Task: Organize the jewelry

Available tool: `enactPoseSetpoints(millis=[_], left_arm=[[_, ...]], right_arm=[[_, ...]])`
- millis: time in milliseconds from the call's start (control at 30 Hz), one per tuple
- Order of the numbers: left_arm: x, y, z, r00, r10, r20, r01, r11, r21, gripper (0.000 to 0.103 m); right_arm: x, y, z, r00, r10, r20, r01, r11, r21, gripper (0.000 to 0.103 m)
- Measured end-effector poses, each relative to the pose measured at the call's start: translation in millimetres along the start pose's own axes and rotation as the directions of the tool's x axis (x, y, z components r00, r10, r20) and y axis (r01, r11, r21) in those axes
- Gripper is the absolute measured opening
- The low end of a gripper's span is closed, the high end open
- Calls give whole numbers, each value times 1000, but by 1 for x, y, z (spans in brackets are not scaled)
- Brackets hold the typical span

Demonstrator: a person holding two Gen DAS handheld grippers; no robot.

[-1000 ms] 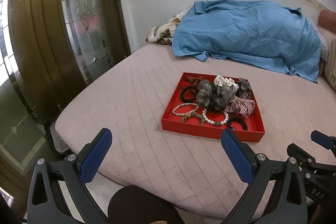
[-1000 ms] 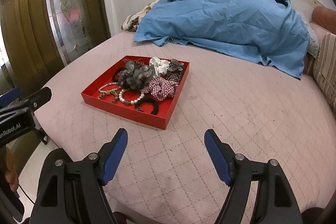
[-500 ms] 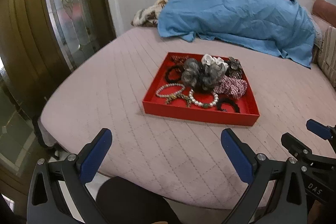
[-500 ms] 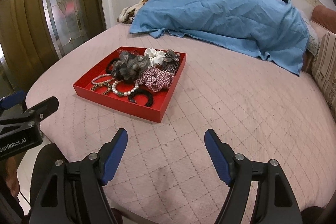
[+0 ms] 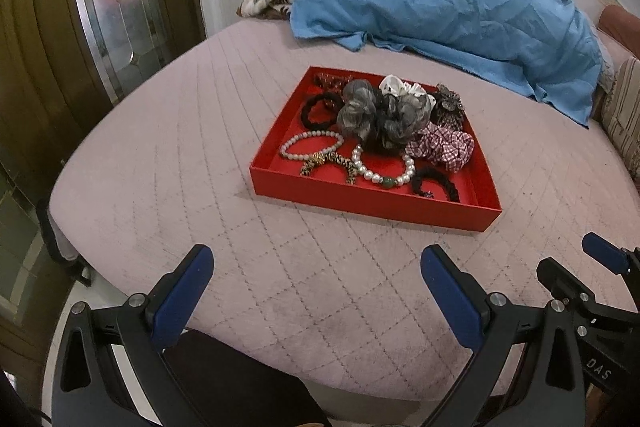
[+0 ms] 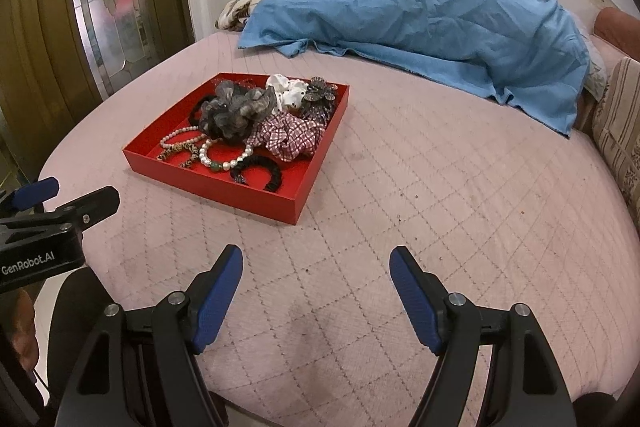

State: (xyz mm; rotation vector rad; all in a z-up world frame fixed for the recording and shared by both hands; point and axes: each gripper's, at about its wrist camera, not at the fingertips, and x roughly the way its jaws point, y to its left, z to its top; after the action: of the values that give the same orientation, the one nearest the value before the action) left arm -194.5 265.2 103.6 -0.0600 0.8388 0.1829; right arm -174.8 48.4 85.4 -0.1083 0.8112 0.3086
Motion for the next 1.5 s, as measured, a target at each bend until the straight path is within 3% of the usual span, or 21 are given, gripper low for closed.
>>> enactPoseSetpoints(millis=[767, 1500], left_arm=[[35, 4, 2, 995, -48, -92, 47, 999, -12, 103], [33, -1, 5, 995, -47, -89, 47, 999, -1, 103]], right_arm=[[26, 4, -2, 998, -10, -62, 10, 1000, -12, 80], [29, 0, -2, 998, -11, -64, 11, 1000, -6, 80]])
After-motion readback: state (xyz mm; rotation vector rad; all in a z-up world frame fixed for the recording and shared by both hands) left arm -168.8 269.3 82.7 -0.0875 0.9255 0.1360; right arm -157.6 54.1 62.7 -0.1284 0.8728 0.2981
